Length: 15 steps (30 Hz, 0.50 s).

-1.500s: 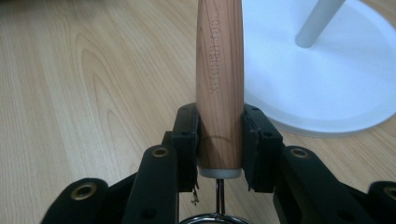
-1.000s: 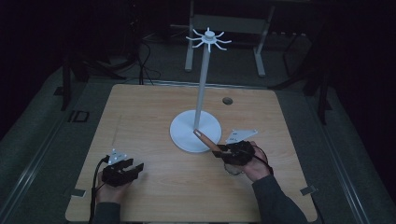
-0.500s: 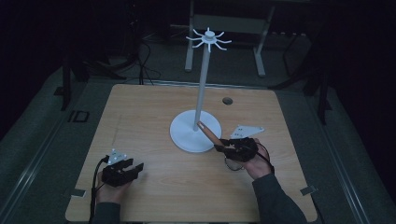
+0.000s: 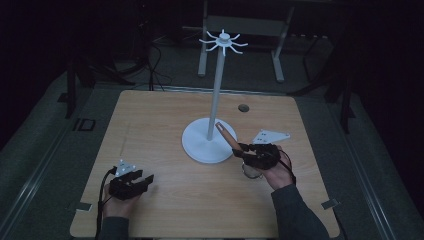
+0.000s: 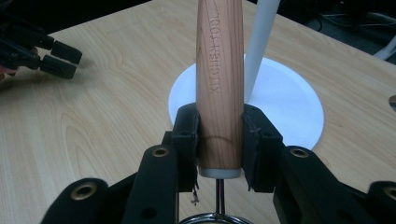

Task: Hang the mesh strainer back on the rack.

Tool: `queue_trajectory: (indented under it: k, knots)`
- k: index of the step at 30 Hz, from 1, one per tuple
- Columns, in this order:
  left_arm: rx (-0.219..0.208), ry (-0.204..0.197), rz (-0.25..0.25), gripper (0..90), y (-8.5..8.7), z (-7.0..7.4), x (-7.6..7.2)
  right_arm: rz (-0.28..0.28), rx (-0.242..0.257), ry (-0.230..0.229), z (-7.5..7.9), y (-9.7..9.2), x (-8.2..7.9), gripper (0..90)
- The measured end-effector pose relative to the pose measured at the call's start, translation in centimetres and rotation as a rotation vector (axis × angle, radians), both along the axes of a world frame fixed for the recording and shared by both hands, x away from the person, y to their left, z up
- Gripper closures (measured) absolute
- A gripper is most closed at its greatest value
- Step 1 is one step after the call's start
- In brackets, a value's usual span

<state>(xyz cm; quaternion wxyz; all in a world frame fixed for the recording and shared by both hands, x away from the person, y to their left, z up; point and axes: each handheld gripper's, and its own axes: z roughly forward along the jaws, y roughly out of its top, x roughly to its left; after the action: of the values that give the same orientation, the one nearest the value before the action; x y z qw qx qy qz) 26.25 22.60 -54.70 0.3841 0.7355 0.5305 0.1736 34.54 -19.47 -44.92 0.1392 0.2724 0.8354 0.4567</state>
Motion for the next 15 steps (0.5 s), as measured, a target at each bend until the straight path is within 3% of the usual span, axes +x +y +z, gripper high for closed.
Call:
queue_trajectory:
  k: [15]
  knots:
    - [0.000, 0.000, -0.001, 48.2, 0.0, 0.0, 0.0, -0.044, 0.054, -0.030, 1.1, -0.7, 0.1, 69.3]
